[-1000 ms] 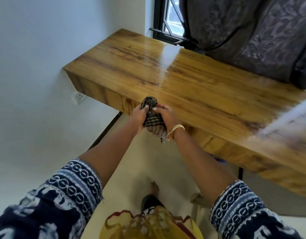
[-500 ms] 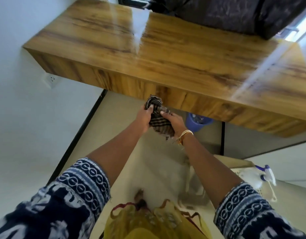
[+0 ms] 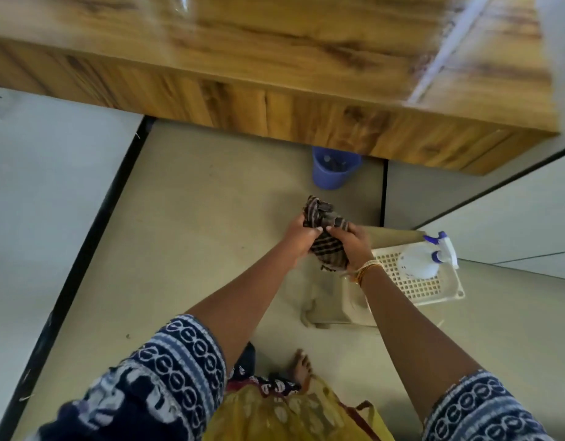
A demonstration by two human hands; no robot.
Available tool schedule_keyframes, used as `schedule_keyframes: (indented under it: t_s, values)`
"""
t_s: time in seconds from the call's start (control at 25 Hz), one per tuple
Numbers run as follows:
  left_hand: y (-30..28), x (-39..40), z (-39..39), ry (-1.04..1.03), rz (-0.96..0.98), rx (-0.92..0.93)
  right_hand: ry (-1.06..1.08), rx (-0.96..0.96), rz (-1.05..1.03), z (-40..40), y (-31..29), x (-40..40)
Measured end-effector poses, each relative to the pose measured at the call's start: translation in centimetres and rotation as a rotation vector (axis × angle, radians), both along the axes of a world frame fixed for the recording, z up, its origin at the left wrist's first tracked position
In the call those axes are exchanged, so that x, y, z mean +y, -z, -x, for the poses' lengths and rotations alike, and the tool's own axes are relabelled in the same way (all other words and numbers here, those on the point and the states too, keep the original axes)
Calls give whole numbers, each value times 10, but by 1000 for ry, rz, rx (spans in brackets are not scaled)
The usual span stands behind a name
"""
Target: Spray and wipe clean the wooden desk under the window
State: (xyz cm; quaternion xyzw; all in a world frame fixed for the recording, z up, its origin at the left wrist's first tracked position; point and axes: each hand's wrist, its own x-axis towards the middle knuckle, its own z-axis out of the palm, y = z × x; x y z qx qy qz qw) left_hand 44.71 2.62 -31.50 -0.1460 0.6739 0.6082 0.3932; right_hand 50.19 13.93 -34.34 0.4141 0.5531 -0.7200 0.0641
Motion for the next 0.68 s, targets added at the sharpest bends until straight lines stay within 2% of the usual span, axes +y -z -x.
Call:
schedule_keyframes:
  t_s: [0.28,0.52,0.68]
  values:
    - [64,91,-55,275,62,-64,200,-99,-79,-78,84,88]
    - [108,132,-87,423,94,-139,281,-217,-315,-105,124,118]
    - [119,138,-92,467,118,-123,213,-280,-362,-107,136,123]
